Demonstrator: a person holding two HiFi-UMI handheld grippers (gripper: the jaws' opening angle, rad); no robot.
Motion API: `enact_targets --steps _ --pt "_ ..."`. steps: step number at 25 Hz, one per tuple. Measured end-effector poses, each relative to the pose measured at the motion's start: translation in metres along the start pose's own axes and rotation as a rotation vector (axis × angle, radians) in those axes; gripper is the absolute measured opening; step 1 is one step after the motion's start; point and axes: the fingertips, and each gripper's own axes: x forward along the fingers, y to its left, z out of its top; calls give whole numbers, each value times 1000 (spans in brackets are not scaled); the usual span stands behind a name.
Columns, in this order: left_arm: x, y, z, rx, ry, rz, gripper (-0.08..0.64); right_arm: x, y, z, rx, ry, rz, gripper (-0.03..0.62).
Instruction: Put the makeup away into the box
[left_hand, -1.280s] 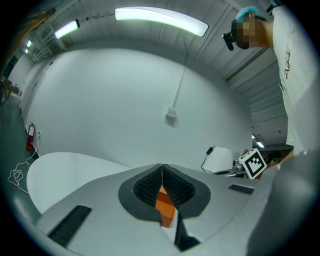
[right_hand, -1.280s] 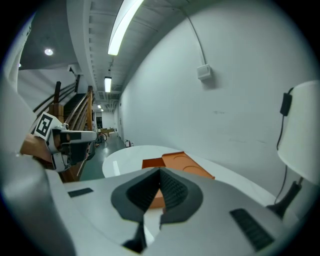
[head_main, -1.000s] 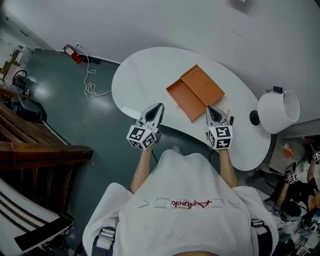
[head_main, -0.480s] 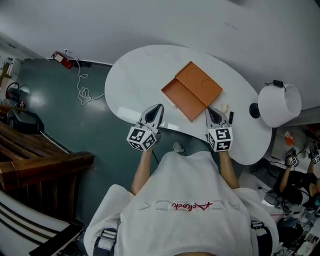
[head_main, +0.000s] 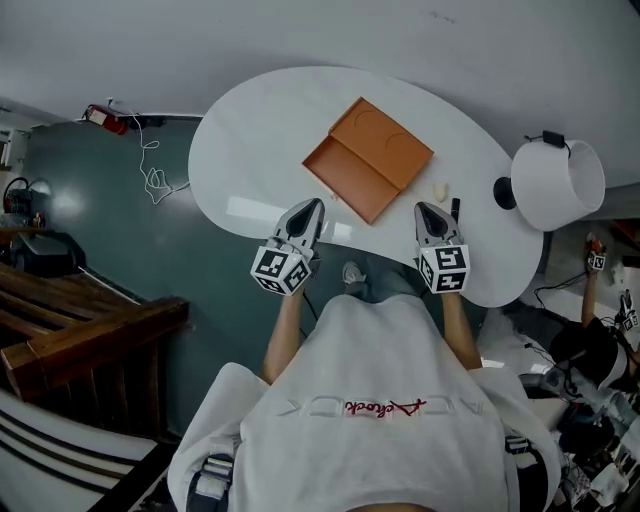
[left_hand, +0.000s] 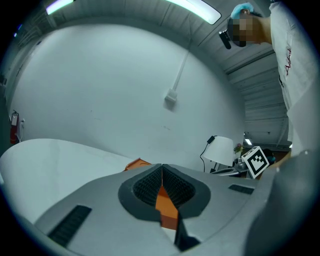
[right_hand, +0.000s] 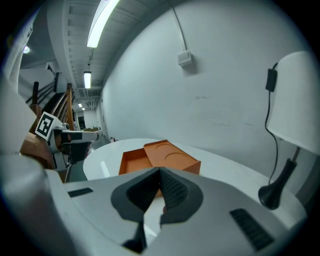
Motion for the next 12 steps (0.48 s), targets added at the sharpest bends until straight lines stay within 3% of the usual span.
enact_targets --steps 5,12 --pt "17 -13 -11 3 45 -38 11 -8 -16 -29 46 47 -31 20" --pt "62 -43 -26 21 114 -163 9 -31 -49 -66 136 90 -143 20"
